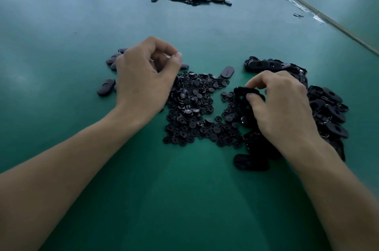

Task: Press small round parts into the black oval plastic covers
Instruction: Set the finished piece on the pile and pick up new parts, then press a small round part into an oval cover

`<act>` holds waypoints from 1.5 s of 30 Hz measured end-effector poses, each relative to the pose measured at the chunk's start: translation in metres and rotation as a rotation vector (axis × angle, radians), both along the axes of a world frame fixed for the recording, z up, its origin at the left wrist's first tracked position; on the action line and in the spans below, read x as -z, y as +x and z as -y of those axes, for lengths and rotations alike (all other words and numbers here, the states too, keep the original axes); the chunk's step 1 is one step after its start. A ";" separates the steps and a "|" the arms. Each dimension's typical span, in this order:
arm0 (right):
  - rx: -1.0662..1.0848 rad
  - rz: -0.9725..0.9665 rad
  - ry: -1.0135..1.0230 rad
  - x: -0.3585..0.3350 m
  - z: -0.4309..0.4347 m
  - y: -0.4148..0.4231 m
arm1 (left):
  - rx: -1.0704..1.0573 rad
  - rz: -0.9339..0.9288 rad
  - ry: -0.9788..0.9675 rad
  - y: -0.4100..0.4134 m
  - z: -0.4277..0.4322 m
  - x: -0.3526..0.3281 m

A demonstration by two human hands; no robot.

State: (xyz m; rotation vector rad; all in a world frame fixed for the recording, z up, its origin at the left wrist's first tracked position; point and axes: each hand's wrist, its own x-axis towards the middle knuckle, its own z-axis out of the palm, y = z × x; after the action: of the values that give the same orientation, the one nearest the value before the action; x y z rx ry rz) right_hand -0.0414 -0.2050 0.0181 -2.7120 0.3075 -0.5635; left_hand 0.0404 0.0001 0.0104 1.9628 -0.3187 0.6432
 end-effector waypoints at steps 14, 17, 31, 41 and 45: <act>-0.413 0.163 0.622 0.000 -0.022 0.003 | 0.509 -0.259 -0.289 -0.026 0.019 0.004; -0.423 0.171 0.653 -0.002 -0.021 0.004 | 0.518 -0.249 -0.254 -0.025 0.018 0.005; -0.349 0.226 0.698 -0.005 -0.022 0.002 | 0.573 -0.334 -0.393 -0.024 0.020 0.004; -0.336 -0.094 0.032 0.001 -0.025 -0.004 | 0.505 -0.335 -0.499 -0.021 0.019 0.006; -0.354 -0.045 0.072 0.002 -0.028 -0.004 | 0.491 -0.361 -0.489 -0.020 0.018 0.007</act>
State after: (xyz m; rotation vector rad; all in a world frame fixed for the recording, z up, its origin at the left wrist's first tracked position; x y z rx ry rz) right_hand -0.0451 -0.1772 0.0163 -2.6245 -0.1386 -0.3817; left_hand 0.0201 -0.0182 0.0034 1.4164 -0.3610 0.0321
